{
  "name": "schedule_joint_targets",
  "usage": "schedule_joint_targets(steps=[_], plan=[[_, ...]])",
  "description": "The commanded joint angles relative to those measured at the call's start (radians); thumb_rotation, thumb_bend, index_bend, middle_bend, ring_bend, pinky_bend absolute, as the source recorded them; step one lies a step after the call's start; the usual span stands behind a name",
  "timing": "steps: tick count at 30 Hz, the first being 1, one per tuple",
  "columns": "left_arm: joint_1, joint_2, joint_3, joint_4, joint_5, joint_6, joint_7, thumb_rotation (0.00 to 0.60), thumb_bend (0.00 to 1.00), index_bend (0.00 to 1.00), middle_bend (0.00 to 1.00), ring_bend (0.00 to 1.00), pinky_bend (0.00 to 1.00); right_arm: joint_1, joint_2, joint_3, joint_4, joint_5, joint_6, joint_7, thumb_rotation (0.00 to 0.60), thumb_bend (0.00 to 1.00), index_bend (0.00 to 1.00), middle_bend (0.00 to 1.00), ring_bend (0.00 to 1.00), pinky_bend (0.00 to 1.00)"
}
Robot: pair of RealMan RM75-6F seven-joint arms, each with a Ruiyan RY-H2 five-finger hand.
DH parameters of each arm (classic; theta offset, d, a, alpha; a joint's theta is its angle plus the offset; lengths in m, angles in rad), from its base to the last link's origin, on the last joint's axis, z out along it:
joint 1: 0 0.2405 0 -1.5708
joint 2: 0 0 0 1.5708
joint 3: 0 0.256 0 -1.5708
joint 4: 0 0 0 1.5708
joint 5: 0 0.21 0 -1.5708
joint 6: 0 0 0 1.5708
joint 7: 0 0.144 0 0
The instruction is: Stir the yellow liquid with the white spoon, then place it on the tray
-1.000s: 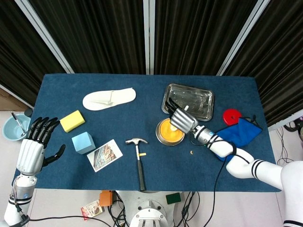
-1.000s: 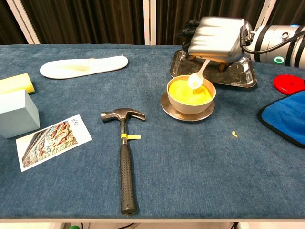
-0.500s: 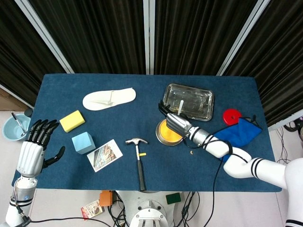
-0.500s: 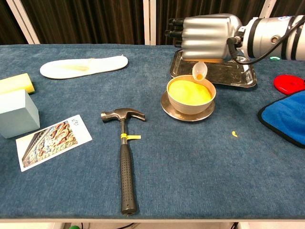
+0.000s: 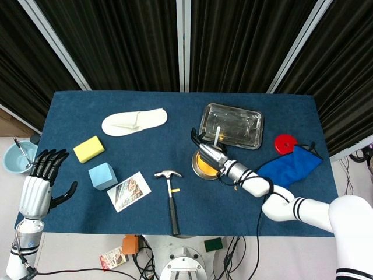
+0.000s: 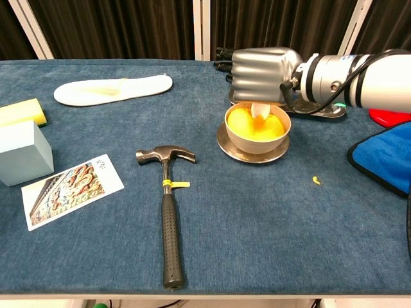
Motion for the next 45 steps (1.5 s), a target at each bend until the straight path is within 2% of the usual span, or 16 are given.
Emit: schedule_joint_targets(steps=[1,17,21,37,45], plan=[[0.002,-0.002,0.001,0.006,-0.001,0.002,-0.004,0.573,0.28,0.13,0.12,0.09,0.09,0.002,-0.007,-0.006,0.001,0.001,0.003,0.005,0.600,0.48,0.68,0.30,0.08,0.11],[0.006,-0.002,0.002,0.010,0.000,0.005,-0.008,0.568,0.28,0.13,0.12,0.09,0.09,-0.051,-0.017,-0.025,-0.042,0.004,0.088,0.155,0.600,0.48,0.69,0.30,0.08,0.11],[0.002,0.003,0.001,0.001,0.003,0.000,0.000,0.585,0.28,0.13,0.12,0.09,0.09,-0.078,-0.011,-0.020,-0.051,0.010,0.122,0.251,0.600,0.48,0.70,0.31,0.08,0.11],[-0.014,0.041,-0.004,-0.074,0.015,-0.025,0.062,0.576,0.28,0.13,0.12,0.09,0.09,-0.164,-0.012,0.033,-0.006,0.045,0.223,0.667,0.600,0.48,0.72,0.31,0.09,0.11],[-0.021,0.054,-0.006,-0.107,0.016,-0.039,0.091,0.570,0.28,0.13,0.11,0.09,0.09,-0.170,0.017,0.062,-0.019,0.054,0.232,0.776,0.600,0.48,0.72,0.31,0.09,0.11]])
